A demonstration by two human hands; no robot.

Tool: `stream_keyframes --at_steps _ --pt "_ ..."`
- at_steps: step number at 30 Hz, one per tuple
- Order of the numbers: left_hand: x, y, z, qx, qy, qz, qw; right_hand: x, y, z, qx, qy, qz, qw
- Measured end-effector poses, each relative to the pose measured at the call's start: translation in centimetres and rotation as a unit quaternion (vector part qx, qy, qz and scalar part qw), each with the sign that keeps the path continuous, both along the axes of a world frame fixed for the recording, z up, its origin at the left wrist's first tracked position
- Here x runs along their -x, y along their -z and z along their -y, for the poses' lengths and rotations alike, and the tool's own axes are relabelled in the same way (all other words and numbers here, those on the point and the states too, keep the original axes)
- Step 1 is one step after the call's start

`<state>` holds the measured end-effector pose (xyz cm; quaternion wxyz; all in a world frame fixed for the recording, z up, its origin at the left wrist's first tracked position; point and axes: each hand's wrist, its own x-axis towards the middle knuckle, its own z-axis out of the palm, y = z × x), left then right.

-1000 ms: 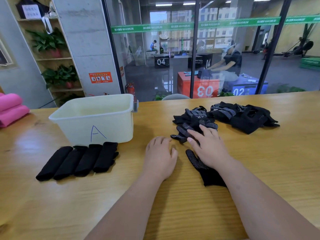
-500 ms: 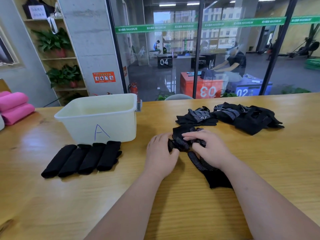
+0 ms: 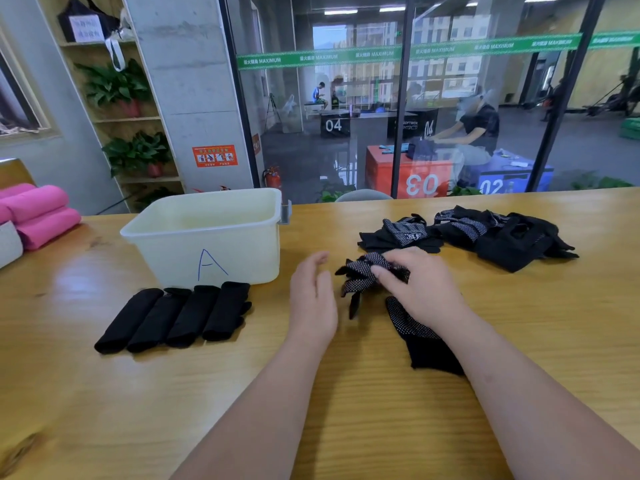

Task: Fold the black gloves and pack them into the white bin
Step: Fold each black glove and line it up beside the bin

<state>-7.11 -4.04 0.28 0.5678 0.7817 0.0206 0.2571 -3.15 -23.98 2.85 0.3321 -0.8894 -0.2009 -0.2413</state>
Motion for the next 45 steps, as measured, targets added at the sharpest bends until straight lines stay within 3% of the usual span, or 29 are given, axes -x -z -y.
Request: stream_keyframes --at_steps 2,4,5,9,15,19,23,28,34,35,37,39,42,45 --pt "0.2 -0.3 -0.3 0.131 -0.034 0.034 0.990 0.8 -1.6 -0.4 -0.122 -0.065 -0.055 0.989" --pt "0.4 -0.5 -0.4 0.173 -0.057 0.037 0.983 0.8 -2.9 -0.7 -0.190 -0.098 -0.101 0.972" --pt "0.5 -0.5 -0.3 0.166 -0.058 0.033 0.984 0.3 -3.2 -0.7 -0.180 -0.089 -0.117 0.973" --pt "0.4 -0.7 -0.1 0.115 -0.024 -0.012 0.993 -1.2 -1.5 0.2 -0.025 -0.051 -0.210 0.976" --pt "0.0 -0.3 0.3 -0.047 0.061 -0.120 0.990 -0.3 -0.1 2.7 -0.035 -0.127 -0.265 0.955" --pt "-0.1 -0.3 0.2 -0.162 0.065 -0.137 0.975 -0.3 -0.2 4.3 -0.001 -0.159 -0.297 0.941" --pt "-0.6 0.2 0.1 -0.191 0.021 -0.117 0.974 -0.5 0.0 3.6 0.037 -0.133 -0.218 0.966" --pt "-0.6 0.3 -0.1 -0.179 -0.013 -0.103 0.978 -1.2 -0.3 2.8 -0.160 -0.082 -0.090 0.980" --pt "-0.8 0.4 0.1 -0.198 -0.052 -0.094 0.974 -3.5 0.2 4.5 -0.330 0.124 -0.010 0.936" --pt "-0.8 0.4 0.1 -0.208 -0.066 -0.094 0.971 -3.8 0.5 5.0 -0.306 0.156 -0.018 0.939" --pt "-0.9 0.3 0.2 -0.237 -0.103 -0.095 0.961 -4.2 1.3 5.6 -0.154 0.209 -0.080 0.962" --pt "-0.7 0.1 0.3 -0.273 -0.133 -0.085 0.949 -4.2 2.2 5.8 -0.016 0.247 -0.115 0.962" --pt "-0.4 0.0 0.7 -0.341 -0.118 -0.055 0.931 -3.2 1.6 5.7 0.037 0.277 -0.049 0.959" --pt "-0.4 0.5 1.1 -0.414 -0.069 -0.044 0.906 -1.9 1.3 5.2 0.040 0.186 -0.055 0.980"
